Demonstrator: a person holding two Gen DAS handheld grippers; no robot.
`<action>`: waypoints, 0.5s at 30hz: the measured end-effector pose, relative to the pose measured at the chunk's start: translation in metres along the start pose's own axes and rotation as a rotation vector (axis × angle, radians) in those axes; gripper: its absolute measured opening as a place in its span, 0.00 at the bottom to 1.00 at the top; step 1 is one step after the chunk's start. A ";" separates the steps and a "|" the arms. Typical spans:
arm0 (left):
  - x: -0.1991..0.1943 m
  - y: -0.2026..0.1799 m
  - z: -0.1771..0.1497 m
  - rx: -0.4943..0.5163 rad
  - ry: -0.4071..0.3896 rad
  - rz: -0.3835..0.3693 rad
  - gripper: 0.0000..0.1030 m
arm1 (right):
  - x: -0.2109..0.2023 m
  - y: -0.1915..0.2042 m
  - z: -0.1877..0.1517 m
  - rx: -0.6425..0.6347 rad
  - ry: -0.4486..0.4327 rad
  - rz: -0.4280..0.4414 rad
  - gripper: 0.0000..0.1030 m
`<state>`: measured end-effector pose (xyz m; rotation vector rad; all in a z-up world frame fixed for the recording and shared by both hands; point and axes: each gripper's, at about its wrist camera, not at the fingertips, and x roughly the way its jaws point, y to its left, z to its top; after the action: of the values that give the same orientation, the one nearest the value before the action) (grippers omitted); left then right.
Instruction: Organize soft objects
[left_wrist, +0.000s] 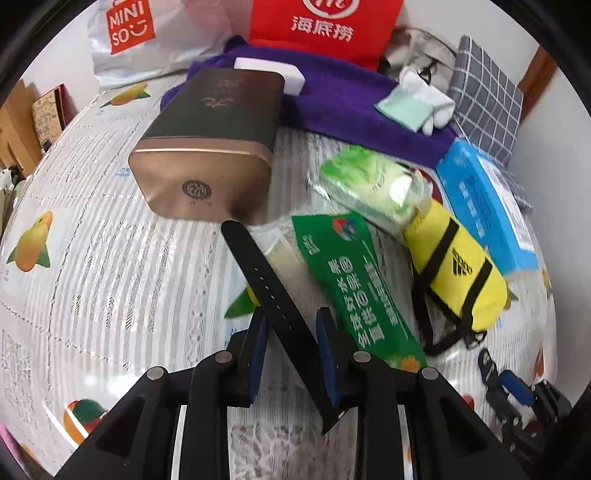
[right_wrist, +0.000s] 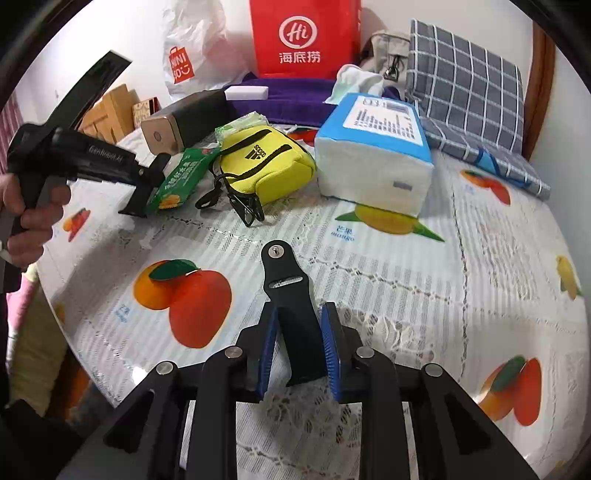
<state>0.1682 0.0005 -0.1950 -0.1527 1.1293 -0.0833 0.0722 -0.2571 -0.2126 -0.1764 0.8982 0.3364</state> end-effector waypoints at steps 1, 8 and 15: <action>0.000 -0.001 0.000 0.007 -0.004 0.009 0.14 | 0.001 0.000 0.000 0.002 -0.010 0.000 0.27; -0.006 0.007 -0.004 0.013 -0.003 -0.016 0.07 | -0.002 -0.007 0.000 0.016 -0.018 0.027 0.20; -0.016 0.013 -0.006 0.011 -0.017 -0.052 0.05 | -0.013 -0.013 0.007 0.070 -0.020 0.068 0.04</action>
<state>0.1557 0.0155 -0.1850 -0.1734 1.1080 -0.1345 0.0740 -0.2702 -0.1979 -0.0776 0.8960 0.3690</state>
